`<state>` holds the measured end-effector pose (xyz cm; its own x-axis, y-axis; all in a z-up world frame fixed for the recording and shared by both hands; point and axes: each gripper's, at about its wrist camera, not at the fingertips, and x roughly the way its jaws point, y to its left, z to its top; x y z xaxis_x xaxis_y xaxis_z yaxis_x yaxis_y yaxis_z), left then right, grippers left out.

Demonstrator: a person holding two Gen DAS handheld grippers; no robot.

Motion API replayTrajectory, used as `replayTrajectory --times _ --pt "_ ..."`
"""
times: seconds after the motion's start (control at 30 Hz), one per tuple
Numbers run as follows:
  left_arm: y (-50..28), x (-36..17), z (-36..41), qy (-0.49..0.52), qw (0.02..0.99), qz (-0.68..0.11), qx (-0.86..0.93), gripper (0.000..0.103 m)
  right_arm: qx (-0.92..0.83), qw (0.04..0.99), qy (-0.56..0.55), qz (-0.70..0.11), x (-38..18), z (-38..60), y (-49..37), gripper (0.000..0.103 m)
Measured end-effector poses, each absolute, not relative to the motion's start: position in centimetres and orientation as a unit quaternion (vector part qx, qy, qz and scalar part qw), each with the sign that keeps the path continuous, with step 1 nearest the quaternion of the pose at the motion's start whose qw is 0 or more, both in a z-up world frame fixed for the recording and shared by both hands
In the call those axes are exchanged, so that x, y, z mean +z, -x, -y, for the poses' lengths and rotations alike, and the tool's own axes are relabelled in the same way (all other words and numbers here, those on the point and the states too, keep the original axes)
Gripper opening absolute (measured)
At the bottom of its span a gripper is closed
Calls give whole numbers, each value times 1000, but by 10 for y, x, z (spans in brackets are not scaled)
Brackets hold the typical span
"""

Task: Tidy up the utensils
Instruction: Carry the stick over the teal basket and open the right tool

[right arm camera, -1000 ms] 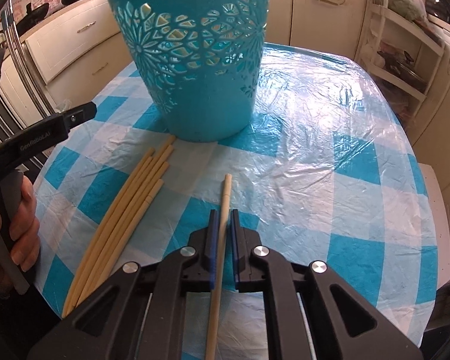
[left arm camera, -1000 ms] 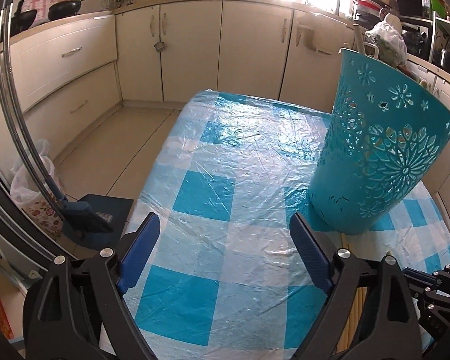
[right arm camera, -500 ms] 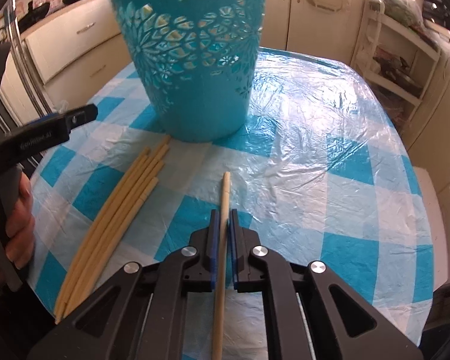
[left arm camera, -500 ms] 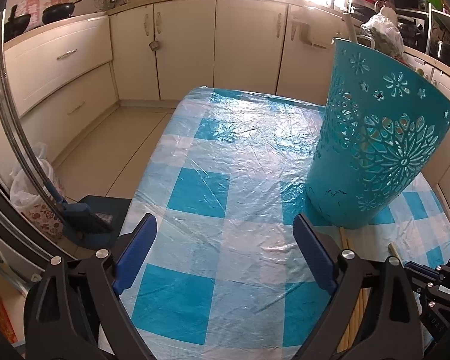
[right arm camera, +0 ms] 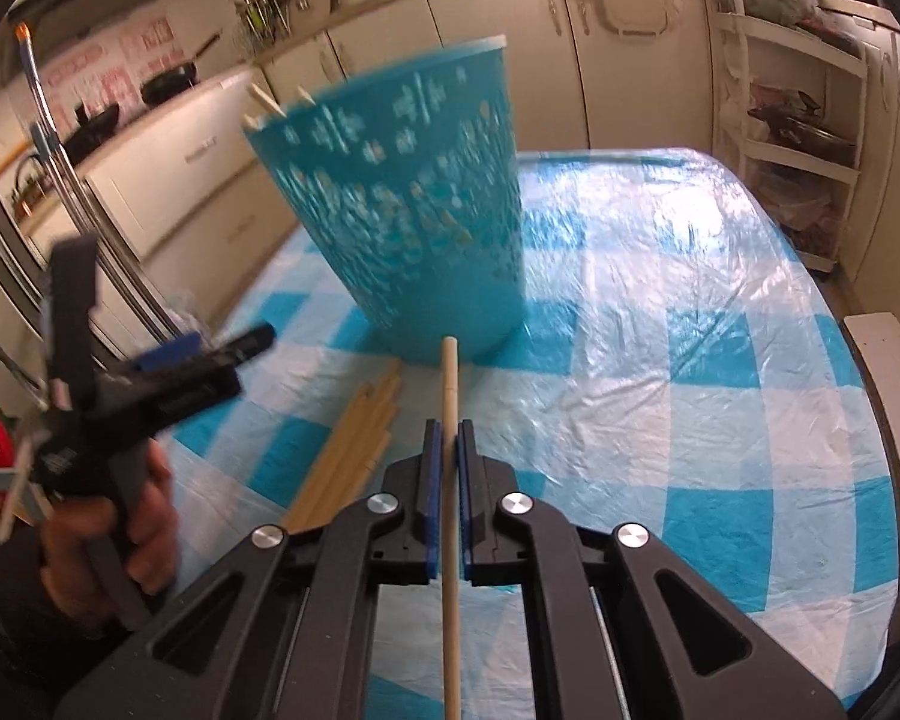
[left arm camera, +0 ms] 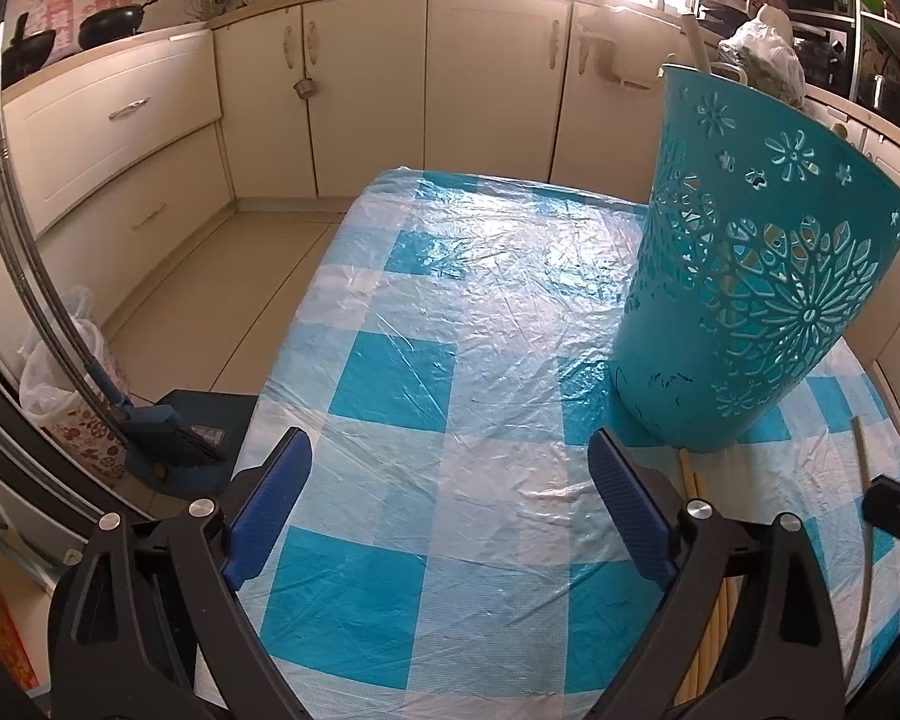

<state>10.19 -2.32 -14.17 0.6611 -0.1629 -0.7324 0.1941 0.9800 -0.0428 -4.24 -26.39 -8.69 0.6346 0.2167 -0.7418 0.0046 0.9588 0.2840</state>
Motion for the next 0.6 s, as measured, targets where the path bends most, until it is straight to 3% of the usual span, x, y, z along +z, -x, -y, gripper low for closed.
replayTrajectory --times 0.33,0.6 --pt "-102 -142 24 -25 910 -402 -95 90 92 932 -169 -307 -3 271 44 6" --pt "-103 -143 25 -24 910 -402 -95 90 94 966 -172 -168 76 261 1 6"
